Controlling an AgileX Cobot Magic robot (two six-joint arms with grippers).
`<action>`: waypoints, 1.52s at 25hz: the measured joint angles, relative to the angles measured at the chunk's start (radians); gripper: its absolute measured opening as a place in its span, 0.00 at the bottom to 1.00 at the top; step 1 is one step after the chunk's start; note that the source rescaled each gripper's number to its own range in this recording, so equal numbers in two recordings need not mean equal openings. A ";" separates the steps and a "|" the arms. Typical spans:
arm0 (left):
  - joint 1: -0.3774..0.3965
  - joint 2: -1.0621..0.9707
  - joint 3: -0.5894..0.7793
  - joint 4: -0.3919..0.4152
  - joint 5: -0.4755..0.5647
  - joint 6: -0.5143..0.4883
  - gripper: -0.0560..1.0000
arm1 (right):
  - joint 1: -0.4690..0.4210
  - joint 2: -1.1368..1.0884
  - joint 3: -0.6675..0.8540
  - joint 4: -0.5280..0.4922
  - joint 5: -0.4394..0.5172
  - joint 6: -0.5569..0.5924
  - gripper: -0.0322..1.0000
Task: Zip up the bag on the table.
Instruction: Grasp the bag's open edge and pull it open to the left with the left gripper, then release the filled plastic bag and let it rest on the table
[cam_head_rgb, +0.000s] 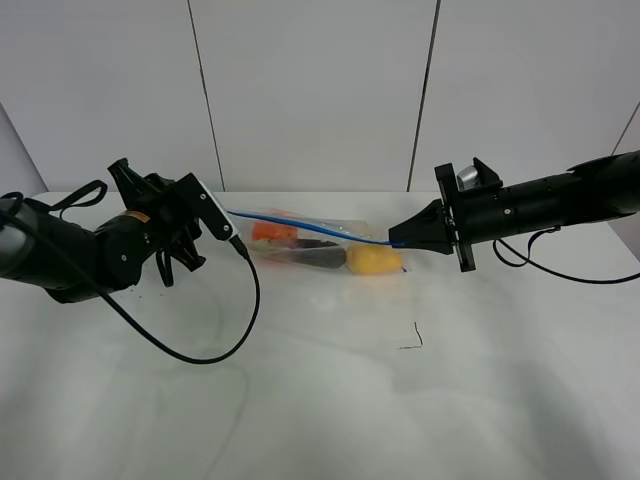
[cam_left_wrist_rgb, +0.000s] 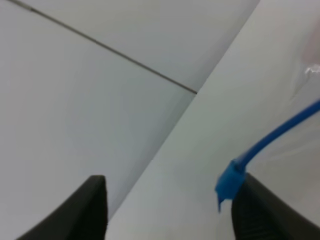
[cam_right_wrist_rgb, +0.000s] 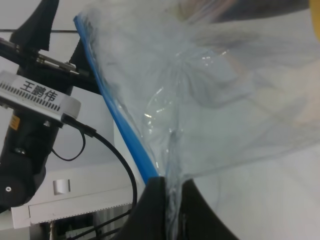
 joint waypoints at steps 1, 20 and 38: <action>0.005 0.000 0.000 -0.009 0.000 0.000 0.75 | 0.000 0.000 0.000 -0.001 0.000 0.000 0.03; 0.225 -0.025 -0.044 -0.103 0.251 -0.482 0.76 | 0.000 0.000 0.000 -0.001 0.000 0.000 0.03; 0.380 -0.052 -0.328 0.071 1.240 -0.812 0.89 | 0.000 0.000 0.000 0.000 0.000 0.003 0.03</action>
